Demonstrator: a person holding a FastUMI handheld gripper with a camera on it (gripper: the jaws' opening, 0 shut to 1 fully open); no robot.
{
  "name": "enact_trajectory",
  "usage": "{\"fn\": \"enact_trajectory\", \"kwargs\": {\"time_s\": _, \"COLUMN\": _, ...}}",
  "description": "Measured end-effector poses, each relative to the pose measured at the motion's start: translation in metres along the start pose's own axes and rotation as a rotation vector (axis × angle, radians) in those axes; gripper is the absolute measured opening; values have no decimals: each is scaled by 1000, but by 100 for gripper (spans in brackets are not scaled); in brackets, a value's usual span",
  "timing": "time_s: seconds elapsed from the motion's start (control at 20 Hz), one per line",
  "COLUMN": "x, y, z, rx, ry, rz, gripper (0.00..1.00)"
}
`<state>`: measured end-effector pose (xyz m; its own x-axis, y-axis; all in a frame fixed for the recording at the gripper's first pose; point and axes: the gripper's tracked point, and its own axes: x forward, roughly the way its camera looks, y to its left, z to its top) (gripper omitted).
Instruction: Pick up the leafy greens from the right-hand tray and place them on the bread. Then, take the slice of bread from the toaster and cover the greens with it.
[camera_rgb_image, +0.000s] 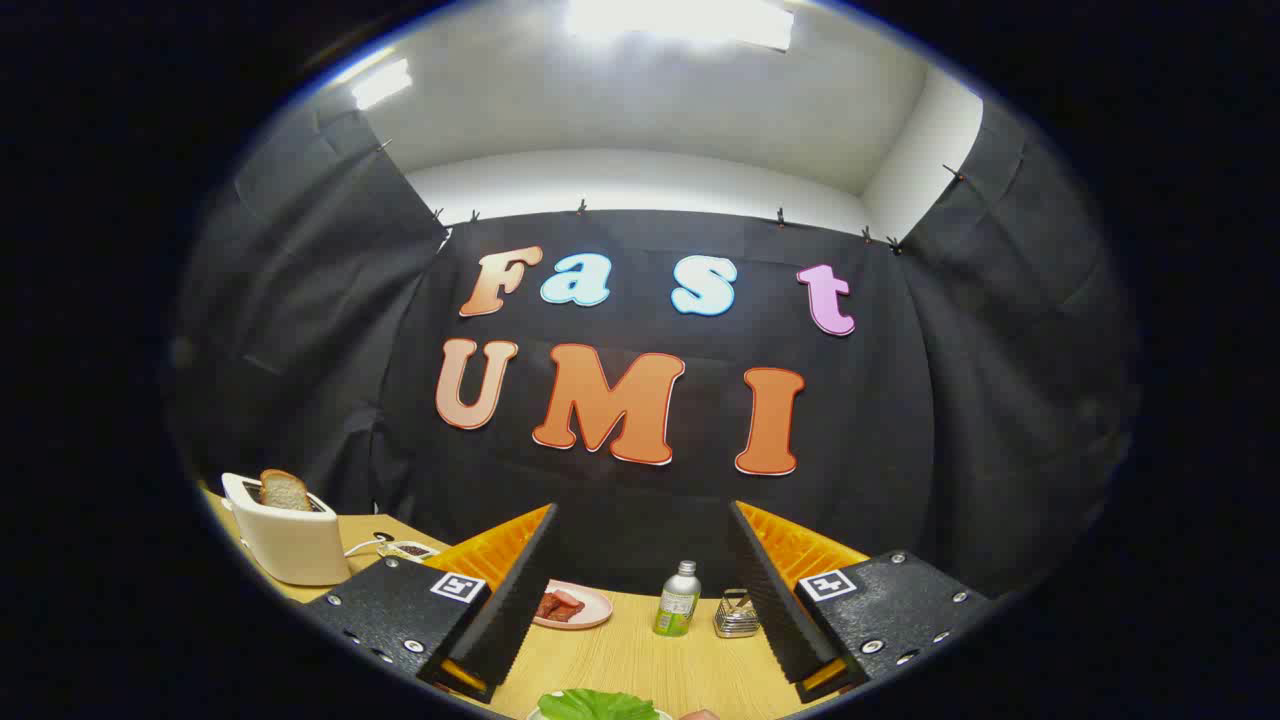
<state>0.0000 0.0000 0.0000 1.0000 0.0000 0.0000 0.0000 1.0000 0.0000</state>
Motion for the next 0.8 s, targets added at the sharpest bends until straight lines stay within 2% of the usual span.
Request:
{"fn": "enact_trajectory", "kwargs": {"time_s": 0.3, "x": 8, "y": 14, "z": 7, "rx": 89, "ry": 38, "rz": 32, "gripper": 98}}
{"fn": "enact_trajectory", "kwargs": {"time_s": 0.8, "x": 10, "y": 27, "z": -15, "rx": 54, "ry": 92, "rz": 58, "gripper": 98}}
